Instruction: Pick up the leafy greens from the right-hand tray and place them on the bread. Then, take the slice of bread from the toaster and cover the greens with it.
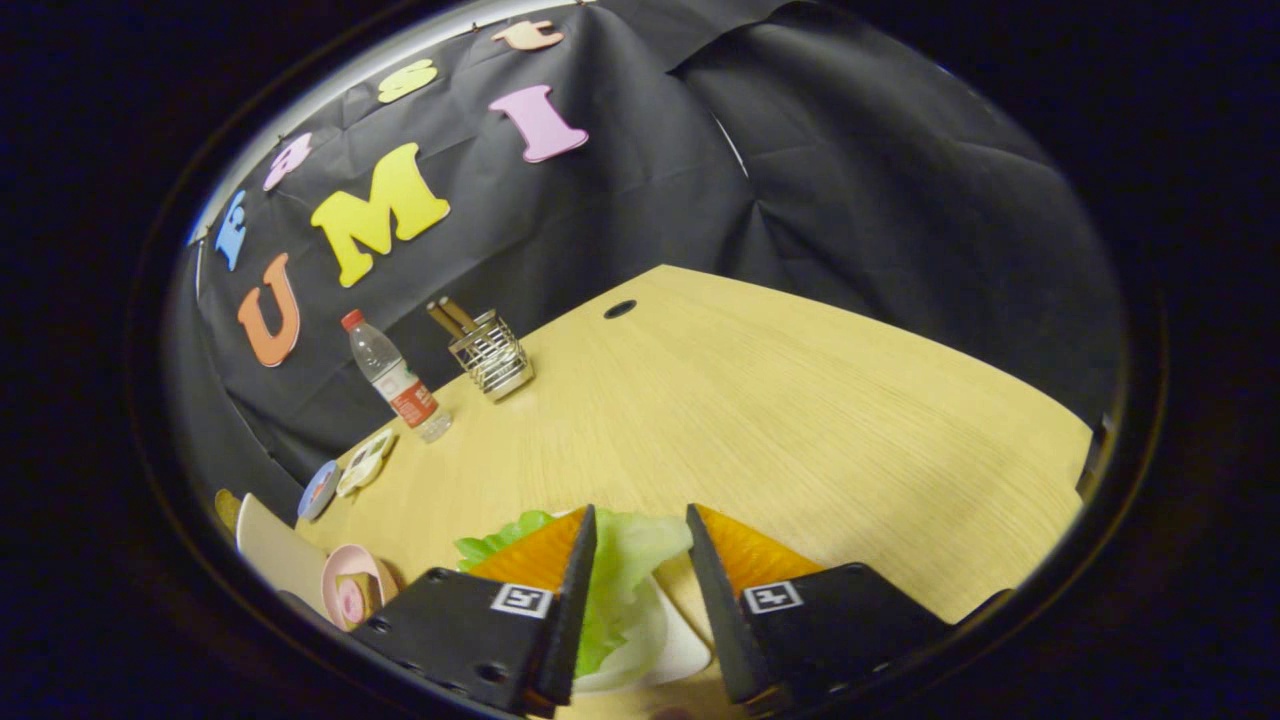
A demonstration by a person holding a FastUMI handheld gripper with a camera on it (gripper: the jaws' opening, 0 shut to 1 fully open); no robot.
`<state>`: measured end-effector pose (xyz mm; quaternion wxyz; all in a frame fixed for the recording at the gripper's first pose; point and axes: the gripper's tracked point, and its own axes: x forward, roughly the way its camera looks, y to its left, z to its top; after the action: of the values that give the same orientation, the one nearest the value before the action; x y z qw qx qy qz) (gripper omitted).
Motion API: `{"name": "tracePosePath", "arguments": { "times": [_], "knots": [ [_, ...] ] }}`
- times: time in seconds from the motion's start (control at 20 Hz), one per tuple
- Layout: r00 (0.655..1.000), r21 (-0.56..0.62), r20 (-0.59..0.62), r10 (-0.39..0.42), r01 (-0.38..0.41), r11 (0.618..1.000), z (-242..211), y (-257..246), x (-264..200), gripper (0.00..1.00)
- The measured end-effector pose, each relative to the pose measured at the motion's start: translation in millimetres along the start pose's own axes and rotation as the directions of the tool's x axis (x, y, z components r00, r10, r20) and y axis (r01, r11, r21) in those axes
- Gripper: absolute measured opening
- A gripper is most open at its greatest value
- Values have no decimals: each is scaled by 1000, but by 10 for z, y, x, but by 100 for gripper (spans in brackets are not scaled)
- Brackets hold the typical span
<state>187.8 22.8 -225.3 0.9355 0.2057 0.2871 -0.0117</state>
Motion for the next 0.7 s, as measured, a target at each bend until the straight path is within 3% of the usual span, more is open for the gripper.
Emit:
{"name": "tracePosePath", "arguments": {
  "times": [0.25, 0.3, 0.4, 0.7],
  "knots": [
    [1000, 22, 4, 26, -26, 999, 55, -6, -66, 4],
    [999, 20, 16, 37, -37, 999, 225, -10, -189, 4],
    [998, 7, 18, 60, -60, 998, 118, 43, -162, 0],
    [986, -31, 76, 151, -149, 988, 345, 403, -480, 0]
  ]
}}
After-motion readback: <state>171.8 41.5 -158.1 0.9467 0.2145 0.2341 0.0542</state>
